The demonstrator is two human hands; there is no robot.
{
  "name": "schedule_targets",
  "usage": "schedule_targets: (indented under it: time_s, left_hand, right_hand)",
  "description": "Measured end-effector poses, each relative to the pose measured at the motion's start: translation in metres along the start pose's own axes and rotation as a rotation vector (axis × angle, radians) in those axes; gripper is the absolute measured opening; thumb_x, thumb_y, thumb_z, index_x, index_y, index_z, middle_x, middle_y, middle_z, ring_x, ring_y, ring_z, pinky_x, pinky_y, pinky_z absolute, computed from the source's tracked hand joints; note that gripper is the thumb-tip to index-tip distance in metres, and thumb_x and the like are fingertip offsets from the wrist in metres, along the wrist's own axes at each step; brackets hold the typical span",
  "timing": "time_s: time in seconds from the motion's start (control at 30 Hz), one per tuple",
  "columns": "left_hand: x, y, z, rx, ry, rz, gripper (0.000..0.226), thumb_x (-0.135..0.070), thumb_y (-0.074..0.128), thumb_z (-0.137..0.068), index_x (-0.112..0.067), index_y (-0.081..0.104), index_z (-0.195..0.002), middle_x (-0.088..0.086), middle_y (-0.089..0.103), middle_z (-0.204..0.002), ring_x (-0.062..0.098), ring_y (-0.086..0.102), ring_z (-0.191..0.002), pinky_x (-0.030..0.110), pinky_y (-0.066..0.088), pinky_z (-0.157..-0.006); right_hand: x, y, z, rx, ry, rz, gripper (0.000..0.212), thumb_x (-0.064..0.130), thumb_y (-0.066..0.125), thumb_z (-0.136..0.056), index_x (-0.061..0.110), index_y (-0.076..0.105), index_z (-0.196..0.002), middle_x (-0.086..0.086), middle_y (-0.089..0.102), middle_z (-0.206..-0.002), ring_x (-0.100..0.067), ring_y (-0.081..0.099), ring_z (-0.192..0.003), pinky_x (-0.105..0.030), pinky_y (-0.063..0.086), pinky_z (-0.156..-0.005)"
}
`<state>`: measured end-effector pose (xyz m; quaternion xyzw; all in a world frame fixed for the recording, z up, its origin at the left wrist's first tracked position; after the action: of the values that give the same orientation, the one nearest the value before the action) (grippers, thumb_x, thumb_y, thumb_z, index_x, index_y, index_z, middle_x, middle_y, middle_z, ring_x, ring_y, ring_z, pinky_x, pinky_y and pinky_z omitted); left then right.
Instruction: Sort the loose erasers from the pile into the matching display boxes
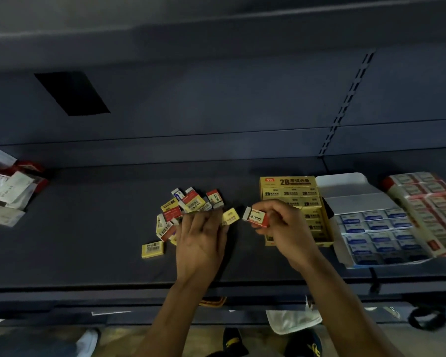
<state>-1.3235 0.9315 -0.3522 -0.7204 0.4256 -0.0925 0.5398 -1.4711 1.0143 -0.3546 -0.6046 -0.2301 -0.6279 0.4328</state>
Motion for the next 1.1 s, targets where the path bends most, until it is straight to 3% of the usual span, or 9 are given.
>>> schedule_targets:
  time_s: [0.13, 0.23, 0.4, 0.57, 0.7, 0.9, 1.1]
  left_hand:
    - [-0.021, -0.001, -0.002, -0.01, 0.064, 0.087, 0.037, -0.034, 0.046, -0.091, -0.013, 0.064, -0.115, 0.002, 0.06, -0.099, 0.021, 0.05, -0.093, 0.036, 0.048, -0.077]
    - [-0.036, 0.0, -0.005, -0.028, 0.091, 0.136, 0.036, -0.034, 0.048, -0.09, -0.013, 0.065, -0.115, 0.003, 0.061, -0.099, 0.019, 0.049, -0.095, 0.031, 0.048, -0.08]
    - [-0.06, 0.009, -0.008, -0.014, 0.127, 0.182, 0.037, -0.036, 0.049, -0.09, -0.013, 0.065, -0.115, 0.003, 0.062, -0.098, 0.019, 0.052, -0.096, 0.023, 0.041, -0.082]
    - [-0.086, 0.019, -0.011, -0.014, 0.155, 0.201, 0.035, -0.036, 0.051, -0.089, -0.014, 0.066, -0.112, 0.001, 0.063, -0.096, 0.016, 0.05, -0.095, 0.023, 0.042, -0.079]
    - [-0.099, 0.033, -0.016, 0.021, 0.133, 0.177, 0.037, -0.039, 0.051, -0.089, -0.015, 0.068, -0.111, 0.0, 0.066, -0.097, 0.017, 0.054, -0.092, 0.02, 0.041, -0.079]
    - [-0.115, 0.052, -0.03, 0.089, 0.131, 0.114, 0.038, -0.04, 0.046, -0.089, -0.018, 0.066, -0.112, 0.0, 0.067, -0.103, 0.021, 0.056, -0.093, 0.03, 0.049, -0.077]
    - [-0.114, 0.068, -0.037, 0.12, 0.13, 0.049, 0.038, -0.04, 0.042, -0.088, -0.019, 0.066, -0.109, -0.002, 0.061, -0.108, 0.022, 0.053, -0.094, 0.041, 0.052, -0.074]
  right_hand:
    - [0.001, -0.018, 0.002, 0.016, -0.041, -0.007, 0.022, 0.01, 0.054, -0.093, 0.028, 0.062, -0.102, 0.007, 0.067, -0.1, -0.002, 0.066, -0.087, -0.026, 0.056, -0.079]
    - [-0.001, -0.031, 0.004, 0.047, -0.043, 0.02, 0.032, 0.009, 0.066, -0.083, 0.034, 0.06, -0.102, 0.008, 0.068, -0.099, -0.002, 0.064, -0.094, -0.029, 0.054, -0.083]
    - [-0.008, -0.06, 0.007, 0.031, -0.094, 0.097, 0.039, 0.007, 0.066, -0.083, 0.04, 0.059, -0.103, 0.01, 0.067, -0.104, -0.002, 0.062, -0.099, -0.031, 0.054, -0.084]
    - [-0.013, -0.095, 0.009, -0.03, -0.118, 0.237, 0.039, 0.005, 0.063, -0.083, 0.04, 0.056, -0.098, 0.009, 0.062, -0.103, -0.003, 0.06, -0.094, -0.013, 0.051, -0.07]
    - [-0.013, -0.125, 0.01, -0.104, -0.146, 0.35, 0.033, 0.0, 0.063, -0.08, 0.03, 0.058, -0.094, 0.006, 0.056, -0.1, -0.001, 0.055, -0.084, -0.003, 0.04, -0.063]
    - [-0.023, -0.154, 0.014, -0.13, -0.153, 0.329, 0.032, 0.005, 0.065, -0.081, 0.035, 0.057, -0.09, 0.014, 0.06, -0.095, 0.002, 0.058, -0.087, -0.012, 0.046, -0.072]
    - [-0.029, -0.17, 0.016, -0.125, -0.144, 0.306, 0.038, 0.0, 0.063, -0.081, 0.036, 0.054, -0.09, 0.017, 0.061, -0.09, 0.009, 0.056, -0.087, -0.004, 0.042, -0.068]
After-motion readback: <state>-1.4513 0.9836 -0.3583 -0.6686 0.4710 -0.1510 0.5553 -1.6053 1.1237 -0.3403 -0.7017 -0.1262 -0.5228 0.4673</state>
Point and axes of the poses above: each hand's wrist, its own z-axis away from the middle knuckle, its own y-axis out of the palm, x = y × z, the point moved 8 cm from there along -z, towards the middle knuckle
